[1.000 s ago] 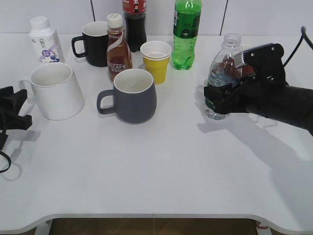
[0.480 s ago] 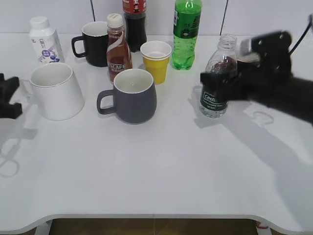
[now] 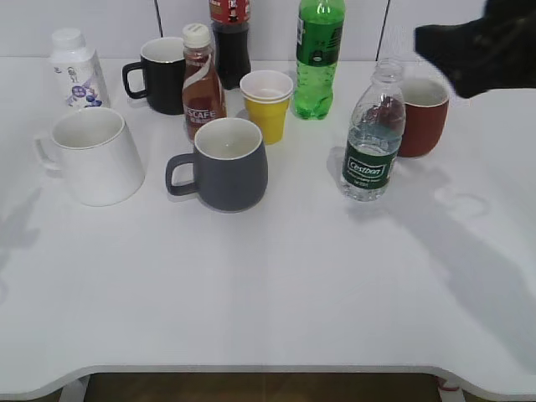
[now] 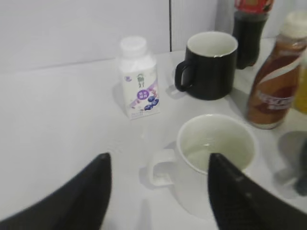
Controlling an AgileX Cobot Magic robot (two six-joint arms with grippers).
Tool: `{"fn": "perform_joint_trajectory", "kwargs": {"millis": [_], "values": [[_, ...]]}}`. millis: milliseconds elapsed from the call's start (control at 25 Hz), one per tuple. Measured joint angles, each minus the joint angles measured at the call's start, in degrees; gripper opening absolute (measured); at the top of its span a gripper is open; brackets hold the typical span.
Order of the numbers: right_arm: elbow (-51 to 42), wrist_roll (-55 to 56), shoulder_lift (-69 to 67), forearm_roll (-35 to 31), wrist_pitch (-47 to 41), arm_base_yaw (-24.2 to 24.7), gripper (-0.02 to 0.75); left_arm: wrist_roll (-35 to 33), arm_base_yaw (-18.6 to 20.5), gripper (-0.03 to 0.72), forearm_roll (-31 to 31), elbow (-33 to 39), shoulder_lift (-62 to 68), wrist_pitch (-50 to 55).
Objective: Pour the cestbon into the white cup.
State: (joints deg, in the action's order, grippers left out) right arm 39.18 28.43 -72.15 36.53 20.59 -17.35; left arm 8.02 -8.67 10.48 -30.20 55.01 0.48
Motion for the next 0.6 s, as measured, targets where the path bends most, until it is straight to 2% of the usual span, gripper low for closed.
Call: {"fn": "perform_joint_trajectory", "kwargs": {"millis": [120,240,320,440,520,600], "values": [[0.0,6.7,8.6,6.1,-11.6,-3.2,0.661,0.2,-3.2,0.589,-1.1,-3.4,-10.7,13.5],[0.0,8.7,17.5,5.9,-24.4,-10.4,0.656,0.2,-4.3,0.612,-3.9,-4.8,-18.9,23.7],[0.1,7.4,23.7,2.3,-33.6,-16.6,0.650,0.2,-4.4,0.613,-5.2,-4.9,-23.5,31.7],[0.1,0.2,32.5,-8.5,-48.0,-24.1,0.642,0.2,-4.4,0.611,-6.5,-4.9,-31.4,42.6],[0.1,-3.0,37.3,-15.0,-58.6,-26.6,0.638,0.2,-4.4,0.608,-6.9,-4.9,-37.1,50.9],[0.1,-5.2,42.4,-18.6,-69.2,-27.3,0.636,0.2,-4.4,0.604,-7.0,-4.9,-42.0,57.2]]}}
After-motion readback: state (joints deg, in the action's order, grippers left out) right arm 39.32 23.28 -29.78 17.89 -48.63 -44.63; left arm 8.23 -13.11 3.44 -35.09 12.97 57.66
